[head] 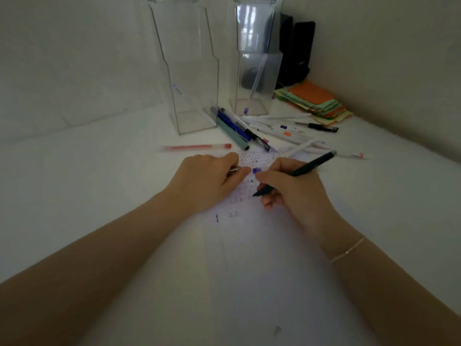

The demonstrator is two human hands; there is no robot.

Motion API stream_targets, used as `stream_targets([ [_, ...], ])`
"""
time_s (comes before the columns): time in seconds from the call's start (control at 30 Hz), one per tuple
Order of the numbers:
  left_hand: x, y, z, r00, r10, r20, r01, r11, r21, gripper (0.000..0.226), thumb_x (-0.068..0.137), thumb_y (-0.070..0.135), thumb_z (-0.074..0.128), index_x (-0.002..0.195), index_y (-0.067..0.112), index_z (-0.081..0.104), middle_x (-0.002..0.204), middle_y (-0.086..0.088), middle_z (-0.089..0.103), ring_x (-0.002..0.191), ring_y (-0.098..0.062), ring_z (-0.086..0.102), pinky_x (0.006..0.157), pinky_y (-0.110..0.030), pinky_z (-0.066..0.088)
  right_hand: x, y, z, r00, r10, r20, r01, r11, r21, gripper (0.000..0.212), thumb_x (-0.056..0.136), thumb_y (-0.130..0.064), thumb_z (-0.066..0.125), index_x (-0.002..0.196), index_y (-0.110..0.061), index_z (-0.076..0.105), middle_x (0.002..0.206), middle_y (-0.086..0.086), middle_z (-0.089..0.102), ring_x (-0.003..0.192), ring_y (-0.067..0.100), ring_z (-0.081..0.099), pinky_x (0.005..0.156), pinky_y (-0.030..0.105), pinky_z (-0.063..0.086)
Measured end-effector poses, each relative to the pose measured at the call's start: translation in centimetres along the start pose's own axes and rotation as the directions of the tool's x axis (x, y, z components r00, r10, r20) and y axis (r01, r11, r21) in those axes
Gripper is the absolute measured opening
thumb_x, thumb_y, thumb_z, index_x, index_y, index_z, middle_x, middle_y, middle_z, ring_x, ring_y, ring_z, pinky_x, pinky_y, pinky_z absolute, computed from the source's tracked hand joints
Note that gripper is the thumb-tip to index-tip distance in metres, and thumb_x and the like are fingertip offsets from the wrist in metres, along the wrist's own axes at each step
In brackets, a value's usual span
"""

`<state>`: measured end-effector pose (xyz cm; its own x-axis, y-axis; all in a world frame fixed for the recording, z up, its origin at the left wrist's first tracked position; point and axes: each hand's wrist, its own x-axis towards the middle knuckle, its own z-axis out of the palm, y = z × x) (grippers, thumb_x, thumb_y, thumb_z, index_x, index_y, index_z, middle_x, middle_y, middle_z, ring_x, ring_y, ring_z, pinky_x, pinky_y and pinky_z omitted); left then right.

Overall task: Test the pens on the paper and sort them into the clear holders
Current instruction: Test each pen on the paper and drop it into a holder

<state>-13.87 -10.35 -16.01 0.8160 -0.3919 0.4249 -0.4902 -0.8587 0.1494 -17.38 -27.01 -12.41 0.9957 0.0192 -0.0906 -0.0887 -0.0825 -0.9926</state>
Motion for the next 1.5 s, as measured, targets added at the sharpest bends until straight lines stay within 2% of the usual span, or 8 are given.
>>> stream_targets([
  [0.2, 0.0, 0.1, 0.4, 0.998, 0.061, -0.024, -0.06, 0.997, 0.044, 0.031, 0.093, 0.047, 0.04, 0.075, 0.023, 0.036, 0.064, -0.003, 0.061, 0.055, -0.026, 0.055, 0.05, -0.027, 0.024, -0.6, 1.2, 1.1, 0.99, -0.105, -0.095, 0.082, 0.972, -0.219, 0.029, 0.082, -0.006, 0.068, 0.057, -0.002, 0.054, 0.046, 0.009, 0.06, 0.031, 0.007, 0.05, 0.037, 0.014, 0.04],
  [0.3, 0.0, 0.0, 0.4, 0.992, 0.102, -0.068, -0.098, 0.993, 0.067, 0.032, 0.092, 0.045, 0.043, 0.071, 0.022, 0.035, 0.056, -0.004, 0.058, 0.044, -0.024, 0.043, 0.045, -0.024, 0.015, -0.7, 1.4, 1.5, 0.984, -0.14, -0.108, 0.108, 0.96, -0.257, 0.028, 0.081, -0.006, 0.067, 0.058, 0.002, 0.054, 0.044, 0.01, 0.058, 0.031, 0.007, 0.048, 0.036, 0.014, 0.039],
  [0.4, -0.1, 0.1, 0.5, 0.997, 0.065, -0.041, -0.062, 0.997, 0.056, 0.032, 0.093, 0.044, 0.043, 0.072, 0.021, 0.037, 0.059, -0.002, 0.055, 0.048, -0.019, 0.035, 0.048, -0.027, 0.019, -0.6, 1.5, 1.5, 0.988, -0.137, -0.072, 0.111, 0.953, -0.282, 0.026, 0.081, -0.007, 0.068, 0.063, 0.007, 0.056, 0.04, 0.003, 0.056, 0.031, 0.005, 0.049, 0.037, 0.014, 0.041],
  [0.8, 0.1, 0.0, 0.4, 0.999, -0.016, 0.052, 0.012, 0.997, 0.076, 0.031, 0.094, 0.048, 0.034, 0.078, 0.021, 0.037, 0.065, 0.003, 0.041, 0.059, -0.021, 0.041, 0.057, -0.031, 0.028, -0.7, 1.8, 1.5, 0.984, -0.168, -0.057, 0.144, 0.943, -0.301, 0.026, 0.082, -0.004, 0.066, 0.066, 0.013, 0.056, 0.041, 0.006, 0.057, 0.029, 0.005, 0.048, 0.035, 0.015, 0.04],
  [0.93, 0.1, 0.2, 0.3, 0.998, -0.01, 0.064, 0.005, 0.997, 0.08, 0.031, 0.094, 0.047, 0.034, 0.079, 0.021, 0.038, 0.064, 0.004, 0.039, 0.059, -0.02, 0.041, 0.057, -0.031, 0.028, -0.7, 1.7, 1.5, 0.985, -0.168, -0.048, 0.145, 0.939, -0.311, 0.025, 0.081, -0.005, 0.067, 0.066, 0.013, 0.057, 0.047, 0.018, 0.059, 0.03, 0.007, 0.048, 0.035, 0.016, 0.041],
  [1.13, 0.2, 0.2, 0.3, 0.996, -0.019, 0.09, 0.011, 0.996, 0.089, 0.031, 0.094, 0.047, 0.034, 0.078, 0.021, 0.037, 0.057, 0.008, 0.029, 0.058, -0.019, 0.039, 0.056, -0.03, 0.026, -0.7, 1.8, 1.6, 0.983, -0.169, -0.075, 0.139, 0.945, -0.297, 0.026, 0.082, -0.003, 0.066, 0.068, 0.016, 0.055, 0.044, 0.01, 0.055, 0.029, 0.006, 0.048, 0.034, 0.015, 0.04],
  [1.4, 0.1, 0.3, 0.1, 0.997, -0.025, 0.076, 0.018, 0.996, 0.092, 0.031, 0.094, 0.048, 0.034, 0.079, 0.021, 0.037, 0.063, 0.006, 0.037, 0.059, -0.02, 0.042, 0.056, -0.031, 0.029, -0.8, 1.8, 1.4, 0.988, -0.153, -0.019, 0.143, 0.956, -0.258, 0.025, 0.081, -0.003, 0.067, 0.067, 0.016, 0.057, 0.045, 0.014, 0.059, 0.03, 0.008, 0.05, 0.036, 0.017, 0.043],
  [1.5, 0.0, 0.3, 0.1, 0.997, -0.031, 0.066, 0.026, 0.996, 0.082, 0.03, 0.094, 0.047, 0.036, 0.08, 0.021, 0.037, 0.065, 0.005, 0.04, 0.059, -0.021, 0.04, 0.056, -0.031, 0.027, -0.8, 1.9, 1.5, 0.986, -0.16, -0.039, 0.145, 0.956, -0.255, 0.027, 0.082, -0.002, 0.065, 0.068, 0.018, 0.054, 0.053, 0.027, 0.056, 0.029, 0.007, 0.047, 0.034, 0.016, 0.04],
])
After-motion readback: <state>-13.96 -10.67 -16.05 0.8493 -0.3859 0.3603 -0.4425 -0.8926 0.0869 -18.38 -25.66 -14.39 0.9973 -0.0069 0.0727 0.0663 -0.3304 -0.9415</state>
